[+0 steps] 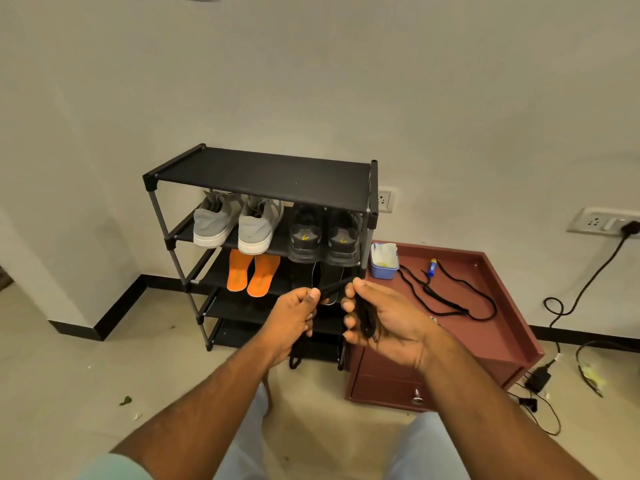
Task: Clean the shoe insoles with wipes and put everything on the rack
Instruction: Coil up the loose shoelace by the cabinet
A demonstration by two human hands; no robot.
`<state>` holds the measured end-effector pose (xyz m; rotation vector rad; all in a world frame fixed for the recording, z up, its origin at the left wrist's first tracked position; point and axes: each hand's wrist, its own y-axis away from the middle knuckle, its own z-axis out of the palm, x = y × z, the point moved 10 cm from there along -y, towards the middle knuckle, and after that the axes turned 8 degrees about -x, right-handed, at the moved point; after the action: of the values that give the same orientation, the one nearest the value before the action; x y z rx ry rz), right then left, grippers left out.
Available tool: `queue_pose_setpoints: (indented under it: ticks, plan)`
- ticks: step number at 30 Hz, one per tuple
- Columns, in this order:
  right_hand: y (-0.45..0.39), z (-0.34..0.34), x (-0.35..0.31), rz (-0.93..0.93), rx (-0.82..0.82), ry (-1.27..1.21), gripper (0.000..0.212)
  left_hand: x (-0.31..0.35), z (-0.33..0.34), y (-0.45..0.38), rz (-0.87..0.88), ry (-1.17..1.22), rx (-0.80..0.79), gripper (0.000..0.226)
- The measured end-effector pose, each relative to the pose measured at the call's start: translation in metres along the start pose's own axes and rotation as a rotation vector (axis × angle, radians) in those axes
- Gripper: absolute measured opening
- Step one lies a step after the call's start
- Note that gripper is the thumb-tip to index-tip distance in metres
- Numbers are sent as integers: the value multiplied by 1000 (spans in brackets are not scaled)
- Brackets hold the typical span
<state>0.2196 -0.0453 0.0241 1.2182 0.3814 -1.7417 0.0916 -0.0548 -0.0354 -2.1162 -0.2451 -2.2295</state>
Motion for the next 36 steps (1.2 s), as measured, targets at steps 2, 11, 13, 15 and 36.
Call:
queue_pose_setpoints:
  ticks: [2, 11, 13, 15, 36]
  plan:
    - [-7, -4, -9, -111, 43, -75, 22, -4, 11, 4, 3, -37, -45, 32]
    - [-21, -51, -27, -396, 392, 201, 14, -11, 42, 25, -128, -525, -187, 23]
    - [-23, -55, -24, -381, 397, 506, 11, -11, 35, 27, -165, -614, -182, 20]
    - [-29, -54, -13, -346, 326, 706, 8, -6, 26, 28, -167, -657, -133, 16]
    - [-40, -61, 43, 50, -26, 631, 17, 13, 17, -13, -64, -215, 20, 16]
